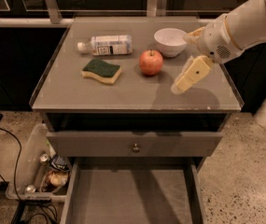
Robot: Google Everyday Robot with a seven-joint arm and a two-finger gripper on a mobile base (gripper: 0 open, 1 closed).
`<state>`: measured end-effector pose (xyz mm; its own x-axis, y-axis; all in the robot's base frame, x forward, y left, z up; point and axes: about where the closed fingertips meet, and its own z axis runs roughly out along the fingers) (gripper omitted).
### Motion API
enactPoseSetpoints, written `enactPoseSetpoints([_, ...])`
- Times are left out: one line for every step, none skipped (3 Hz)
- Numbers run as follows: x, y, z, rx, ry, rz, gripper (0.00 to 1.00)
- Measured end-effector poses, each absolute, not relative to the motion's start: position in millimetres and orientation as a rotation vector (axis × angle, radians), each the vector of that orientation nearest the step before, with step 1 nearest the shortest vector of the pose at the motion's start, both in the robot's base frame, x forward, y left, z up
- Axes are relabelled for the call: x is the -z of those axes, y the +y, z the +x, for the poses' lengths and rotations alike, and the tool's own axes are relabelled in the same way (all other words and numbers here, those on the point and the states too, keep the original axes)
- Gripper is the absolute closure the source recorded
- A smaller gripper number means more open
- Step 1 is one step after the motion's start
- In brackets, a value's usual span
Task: Place apple into middle drawer
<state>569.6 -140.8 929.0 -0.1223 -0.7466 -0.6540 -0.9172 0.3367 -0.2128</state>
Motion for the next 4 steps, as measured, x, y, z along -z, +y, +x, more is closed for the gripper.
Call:
enactPoseSetpoints([-912, -139, 598, -0.427, 1.888, -1.363, 0.0])
enactPoseSetpoints([-900, -131, 622, -0.494, 1.871, -1.303, 0.0])
enactPoseSetpoints([-890, -117, 641, -0.526, 1.865, -1.28, 0.0])
enactPoseSetpoints([-879, -105, 657, -0.504, 1.877, -1.278, 0.0])
